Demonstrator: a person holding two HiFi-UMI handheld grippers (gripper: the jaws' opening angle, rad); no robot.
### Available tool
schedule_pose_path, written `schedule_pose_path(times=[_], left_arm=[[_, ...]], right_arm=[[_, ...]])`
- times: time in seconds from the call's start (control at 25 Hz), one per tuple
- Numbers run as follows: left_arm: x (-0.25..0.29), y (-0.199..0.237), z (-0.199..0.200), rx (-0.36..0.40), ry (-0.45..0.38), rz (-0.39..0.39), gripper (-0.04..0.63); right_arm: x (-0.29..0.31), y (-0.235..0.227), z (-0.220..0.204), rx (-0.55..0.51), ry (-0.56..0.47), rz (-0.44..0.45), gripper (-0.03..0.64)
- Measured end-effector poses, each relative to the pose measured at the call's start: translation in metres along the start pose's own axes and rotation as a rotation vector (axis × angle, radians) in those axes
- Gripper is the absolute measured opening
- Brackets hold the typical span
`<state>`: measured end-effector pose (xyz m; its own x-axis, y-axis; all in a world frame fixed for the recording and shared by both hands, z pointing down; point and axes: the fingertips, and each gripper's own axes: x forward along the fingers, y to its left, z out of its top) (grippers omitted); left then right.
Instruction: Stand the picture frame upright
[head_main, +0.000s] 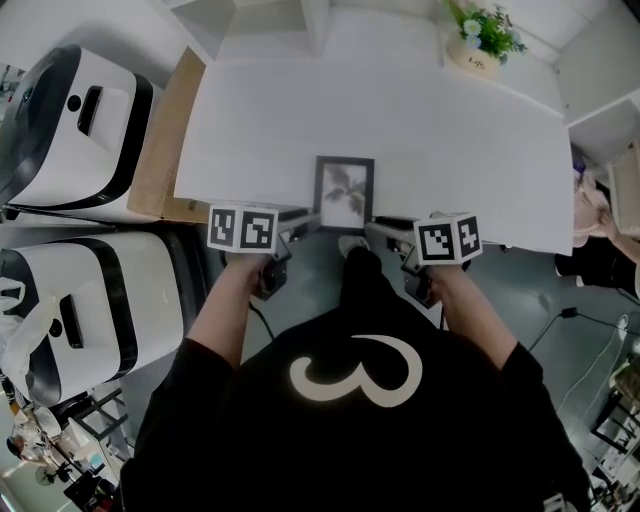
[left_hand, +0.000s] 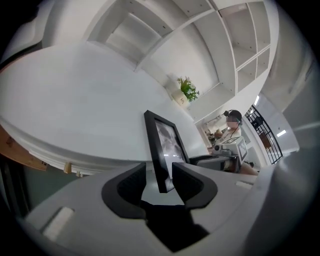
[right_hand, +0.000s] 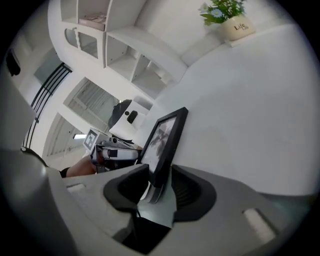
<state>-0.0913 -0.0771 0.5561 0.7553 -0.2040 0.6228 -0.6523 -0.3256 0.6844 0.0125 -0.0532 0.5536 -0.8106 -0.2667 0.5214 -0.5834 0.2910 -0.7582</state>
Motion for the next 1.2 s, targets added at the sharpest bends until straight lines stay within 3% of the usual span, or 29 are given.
schedule_pose_path(times=[0.2,0.56,0.92,1.2], left_arm=[[0.008,0.000,-0.003,-0.028,0.032,-0.024,0.164],[0.008,0.000,-0.001,-0.074,0.042,-0.036,0.093],[-0.001,-0.010,0.000,-0.048,0.025,-0.035,0.084],[-0.015,-0.020,0.006,-0.025,-0.031,-0.040,0.083]], right_arm=[[0.009,0.006,0.002,0.046,0.007,0.053,0.144],[0.011,0.005,0.001,0.024,0.030,0.040,0.127],[0.012,0.003,-0.001,-0.001,0.041,-0.003,0.101],[0.007,0.017,0.009,-0.077,0.012,-0.017,0.098]])
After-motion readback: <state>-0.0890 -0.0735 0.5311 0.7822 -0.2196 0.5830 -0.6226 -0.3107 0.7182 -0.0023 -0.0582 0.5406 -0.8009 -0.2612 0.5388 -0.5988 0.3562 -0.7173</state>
